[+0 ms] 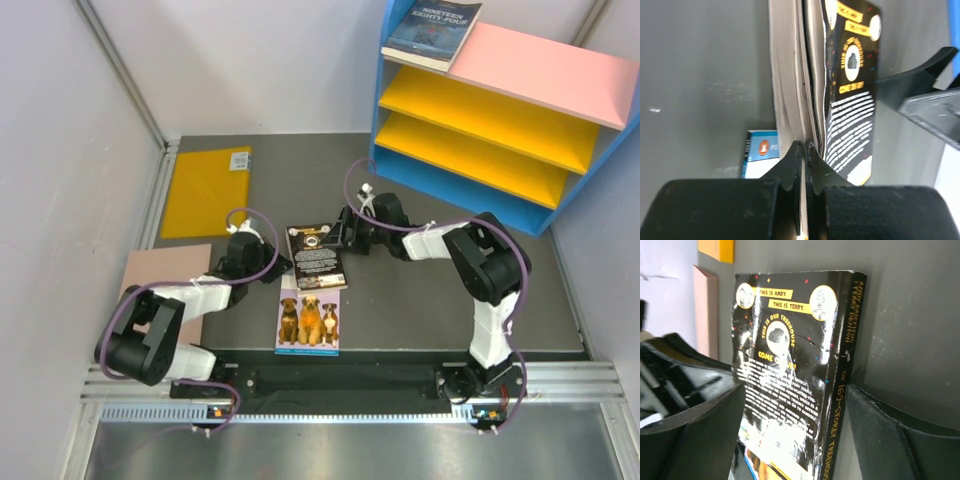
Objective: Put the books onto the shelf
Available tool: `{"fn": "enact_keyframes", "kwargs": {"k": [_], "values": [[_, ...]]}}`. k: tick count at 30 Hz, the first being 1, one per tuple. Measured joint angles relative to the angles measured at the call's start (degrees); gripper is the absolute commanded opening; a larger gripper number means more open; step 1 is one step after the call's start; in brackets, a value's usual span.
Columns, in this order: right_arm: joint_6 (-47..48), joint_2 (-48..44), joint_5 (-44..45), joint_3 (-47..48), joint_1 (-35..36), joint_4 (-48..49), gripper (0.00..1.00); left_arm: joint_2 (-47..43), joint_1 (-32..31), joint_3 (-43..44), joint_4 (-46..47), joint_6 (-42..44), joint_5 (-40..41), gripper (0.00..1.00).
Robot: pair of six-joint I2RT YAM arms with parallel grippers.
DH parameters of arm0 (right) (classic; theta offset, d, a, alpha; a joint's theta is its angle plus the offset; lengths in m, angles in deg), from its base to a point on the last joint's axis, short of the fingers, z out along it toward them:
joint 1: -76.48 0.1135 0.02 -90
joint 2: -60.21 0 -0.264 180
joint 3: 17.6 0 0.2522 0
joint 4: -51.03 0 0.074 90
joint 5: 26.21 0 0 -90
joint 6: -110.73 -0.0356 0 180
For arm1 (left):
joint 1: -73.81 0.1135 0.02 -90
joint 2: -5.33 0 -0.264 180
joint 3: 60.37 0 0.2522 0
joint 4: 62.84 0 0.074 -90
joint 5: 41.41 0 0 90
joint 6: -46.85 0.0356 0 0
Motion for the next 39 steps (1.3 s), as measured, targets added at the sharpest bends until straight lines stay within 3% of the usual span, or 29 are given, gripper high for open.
{"fn": "enact_keyframes", "kwargs": {"k": [7,10,16,17,18,19,21,24,32,39], "values": [[-6.9,2.4,-3.7,-2.9,-1.3,10.7,0.7,2.5,0.3,0.0,0.5,0.0,0.0,0.0],[-9.0,2.6,-8.0,-3.6,-0.3,11.5,0.6,4.7,0.1,0.0,2.6,-0.4,-1.0,0.0],[-10.2,2.6,-12.9,-4.0,0.4,11.4,0.29,7.4,0.2,0.4,5.8,-1.0,-2.9,0.0],[-10.0,2.5,-13.1,-4.3,0.3,11.2,0.16,7.8,0.2,0.6,6.1,-0.9,-3.1,0.0],[-9.7,2.5,-13.2,-4.5,0.3,10.6,0.09,8.1,0.2,0.8,6.3,-1.0,-3.4,0.0],[-9.3,2.4,-13.1,-4.9,0.3,9.9,0.01,8.4,0.2,1.0,6.4,-0.9,-3.5,0.09],[-8.7,1.9,-12.2,-5.1,0.3,8.2,0.0,8.5,0.2,1.1,6.3,-0.9,-3.8,0.4],[-5.5,-0.8,-11.2,-4.9,0.4,2.1,0.0,6.0,-0.2,1.2,3.0,-0.7,-1.8,0.51],[9.6,-9.7,0.4,8.4,2.2,-26.9,0.0,-5.1,-0.4,3.9,-12.5,2.5,6.5,0.61],[19.2,-19.5,20.5,18.7,2.5,-45.7,0.0,-9.3,-0.4,8.2,-14.4,3.6,5.5,0.73]]}}
